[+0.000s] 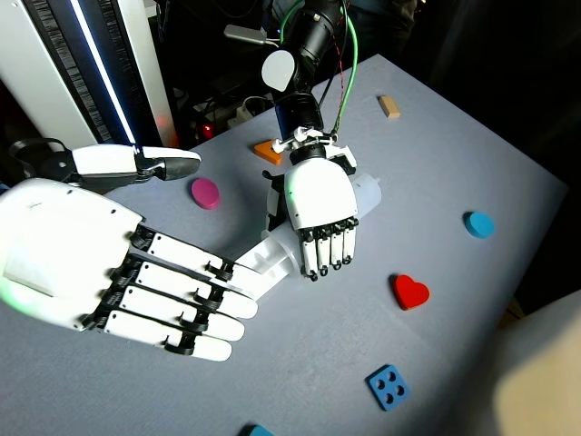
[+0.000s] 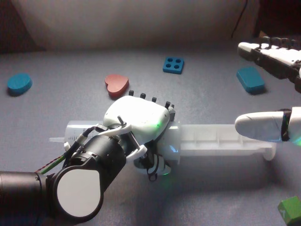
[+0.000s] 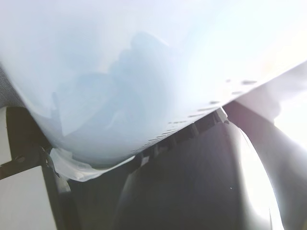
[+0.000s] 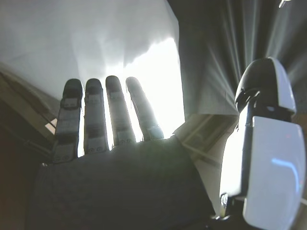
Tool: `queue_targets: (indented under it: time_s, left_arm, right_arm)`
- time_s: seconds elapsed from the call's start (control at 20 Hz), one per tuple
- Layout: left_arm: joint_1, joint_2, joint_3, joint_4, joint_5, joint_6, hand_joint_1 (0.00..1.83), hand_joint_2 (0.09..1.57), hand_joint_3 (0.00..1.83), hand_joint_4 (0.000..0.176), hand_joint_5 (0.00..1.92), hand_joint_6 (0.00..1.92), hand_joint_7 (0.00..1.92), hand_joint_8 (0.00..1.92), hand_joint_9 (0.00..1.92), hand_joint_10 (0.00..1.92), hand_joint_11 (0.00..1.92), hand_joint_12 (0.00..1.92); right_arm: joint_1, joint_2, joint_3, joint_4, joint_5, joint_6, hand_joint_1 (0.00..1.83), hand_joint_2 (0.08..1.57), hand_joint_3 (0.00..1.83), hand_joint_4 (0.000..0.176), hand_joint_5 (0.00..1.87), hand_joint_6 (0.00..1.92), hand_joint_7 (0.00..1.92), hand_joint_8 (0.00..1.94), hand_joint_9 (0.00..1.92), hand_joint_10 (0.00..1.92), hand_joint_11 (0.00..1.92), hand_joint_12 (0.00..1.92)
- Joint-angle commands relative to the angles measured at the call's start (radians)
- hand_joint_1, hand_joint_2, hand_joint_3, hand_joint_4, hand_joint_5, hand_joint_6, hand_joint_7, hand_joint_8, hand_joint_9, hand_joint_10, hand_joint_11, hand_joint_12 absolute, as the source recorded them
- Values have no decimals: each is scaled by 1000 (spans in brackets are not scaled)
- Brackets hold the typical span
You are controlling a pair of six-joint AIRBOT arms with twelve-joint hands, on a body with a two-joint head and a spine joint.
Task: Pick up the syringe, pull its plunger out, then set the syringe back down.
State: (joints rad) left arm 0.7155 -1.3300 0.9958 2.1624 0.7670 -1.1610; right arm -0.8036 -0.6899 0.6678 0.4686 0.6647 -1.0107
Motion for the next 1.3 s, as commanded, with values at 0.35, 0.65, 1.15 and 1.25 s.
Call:
queue_targets:
  time_s: [0.35,0.65,1.15,1.25]
  left_arm:
    - [0,-6,-8,48,57,6,927,1179,0,0,647,717,775,429,665,626,486,1155]
    - [-3,2,-16,48,57,5,441,1104,0,0,547,0,565,0,559,11,181,866]
    - [-8,32,-35,48,55,5,40,1007,0,0,58,2,11,1,3,0,0,217]
    - [-15,49,-41,48,38,6,42,1010,0,0,56,1,4,1,0,0,0,166]
  right_arm:
    - [-7,-19,-3,-19,176,-97,253,884,0,0,0,0,0,0,0,0,15,73]
    - [-8,-20,-3,-19,187,-104,277,865,0,0,0,0,0,0,0,0,0,104]
    - [-9,-21,-3,-18,201,-105,264,876,3,0,0,0,0,0,0,0,0,171]
    - [-9,-21,-3,-18,202,-106,261,883,3,0,0,0,0,0,0,0,0,119]
